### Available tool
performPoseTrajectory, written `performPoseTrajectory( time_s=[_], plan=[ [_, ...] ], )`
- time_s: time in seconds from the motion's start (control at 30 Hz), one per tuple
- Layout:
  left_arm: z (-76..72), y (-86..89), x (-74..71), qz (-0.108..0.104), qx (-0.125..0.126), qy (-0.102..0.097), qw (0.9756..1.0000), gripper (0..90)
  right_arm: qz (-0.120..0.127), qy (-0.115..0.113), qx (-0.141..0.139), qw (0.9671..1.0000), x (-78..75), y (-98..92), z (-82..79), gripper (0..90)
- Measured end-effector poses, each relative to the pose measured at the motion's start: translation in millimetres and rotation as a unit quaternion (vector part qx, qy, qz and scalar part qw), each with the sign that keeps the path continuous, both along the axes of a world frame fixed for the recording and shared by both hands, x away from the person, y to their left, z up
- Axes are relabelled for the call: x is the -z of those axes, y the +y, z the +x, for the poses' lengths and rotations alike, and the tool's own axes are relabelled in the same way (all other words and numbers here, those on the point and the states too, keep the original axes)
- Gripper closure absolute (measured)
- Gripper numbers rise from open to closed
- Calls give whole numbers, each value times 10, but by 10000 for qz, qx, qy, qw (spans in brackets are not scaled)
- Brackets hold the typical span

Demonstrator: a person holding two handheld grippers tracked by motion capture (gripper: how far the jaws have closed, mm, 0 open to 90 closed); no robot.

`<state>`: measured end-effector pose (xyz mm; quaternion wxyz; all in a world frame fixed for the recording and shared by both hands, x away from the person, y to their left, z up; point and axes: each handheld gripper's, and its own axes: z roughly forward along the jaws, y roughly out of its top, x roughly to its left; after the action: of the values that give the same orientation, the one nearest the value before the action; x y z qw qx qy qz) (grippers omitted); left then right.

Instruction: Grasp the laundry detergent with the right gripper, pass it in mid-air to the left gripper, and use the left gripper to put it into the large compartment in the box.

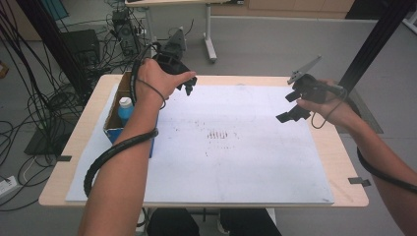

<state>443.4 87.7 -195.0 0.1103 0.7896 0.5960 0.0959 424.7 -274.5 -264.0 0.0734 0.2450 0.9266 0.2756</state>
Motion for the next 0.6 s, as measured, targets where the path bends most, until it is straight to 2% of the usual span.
performPoseTrajectory(
  time_s=[0.4,0.6],
  plan=[
    [138,-192,72,-74,175,42,9998,148,-70,-13,55,10000,-69,-5,43,61],
    [165,-235,52,-61,201,33,9998,149,-82,2,30,10000,-57,21,62,60]
  ],
)
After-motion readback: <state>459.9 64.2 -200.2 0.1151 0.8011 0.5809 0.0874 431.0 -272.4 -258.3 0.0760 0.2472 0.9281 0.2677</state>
